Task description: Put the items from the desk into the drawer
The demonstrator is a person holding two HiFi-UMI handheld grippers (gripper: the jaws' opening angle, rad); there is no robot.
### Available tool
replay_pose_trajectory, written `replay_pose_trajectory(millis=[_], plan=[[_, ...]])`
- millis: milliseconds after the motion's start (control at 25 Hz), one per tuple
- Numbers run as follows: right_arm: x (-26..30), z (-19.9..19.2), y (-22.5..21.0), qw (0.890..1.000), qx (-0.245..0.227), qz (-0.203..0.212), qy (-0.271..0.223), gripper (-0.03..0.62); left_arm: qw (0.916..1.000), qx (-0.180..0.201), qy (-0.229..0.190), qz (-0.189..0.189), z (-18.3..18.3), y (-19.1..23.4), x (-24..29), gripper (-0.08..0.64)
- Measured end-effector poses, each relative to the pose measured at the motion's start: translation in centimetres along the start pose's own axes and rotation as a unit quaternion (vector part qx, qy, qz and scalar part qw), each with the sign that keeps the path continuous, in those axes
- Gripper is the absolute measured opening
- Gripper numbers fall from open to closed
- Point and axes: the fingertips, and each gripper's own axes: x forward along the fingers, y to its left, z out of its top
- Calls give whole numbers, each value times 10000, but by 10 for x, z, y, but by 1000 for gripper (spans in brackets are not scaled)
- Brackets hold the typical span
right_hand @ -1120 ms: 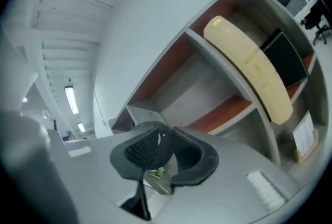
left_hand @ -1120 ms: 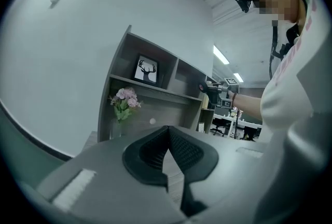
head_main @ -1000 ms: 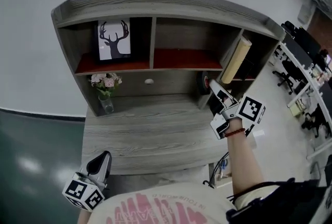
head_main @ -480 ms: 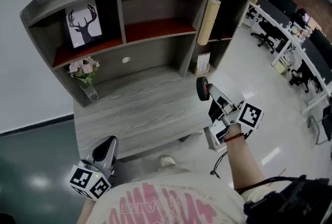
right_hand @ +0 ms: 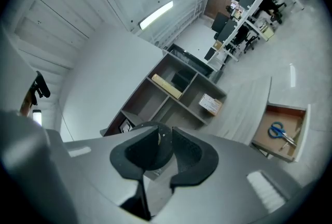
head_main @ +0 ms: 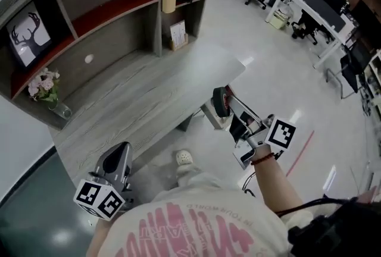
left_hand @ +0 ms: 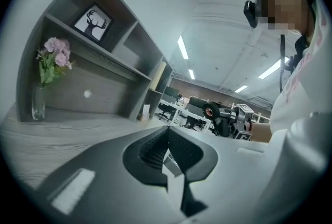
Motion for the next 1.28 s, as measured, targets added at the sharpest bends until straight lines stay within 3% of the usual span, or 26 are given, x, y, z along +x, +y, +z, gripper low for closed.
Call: replay_pose_trajectory(millis=[240,560,760,1280], plan=[[-53,25,-22,9971,257,-356,-628,89,9987,73,218,-460,-6,-36,27,20],[-86,55,-67,9934,715,-376,-814,89,9985,92,362,-412,-15,-66,68,20],[-90,79,-109,9941,846,-346,-578,89,9987,112,435,-236,-15,-87,109,20],[-52,109,-225,9897,1283,-69,637,91,9983,48,459,366,-20,-127,219,20]])
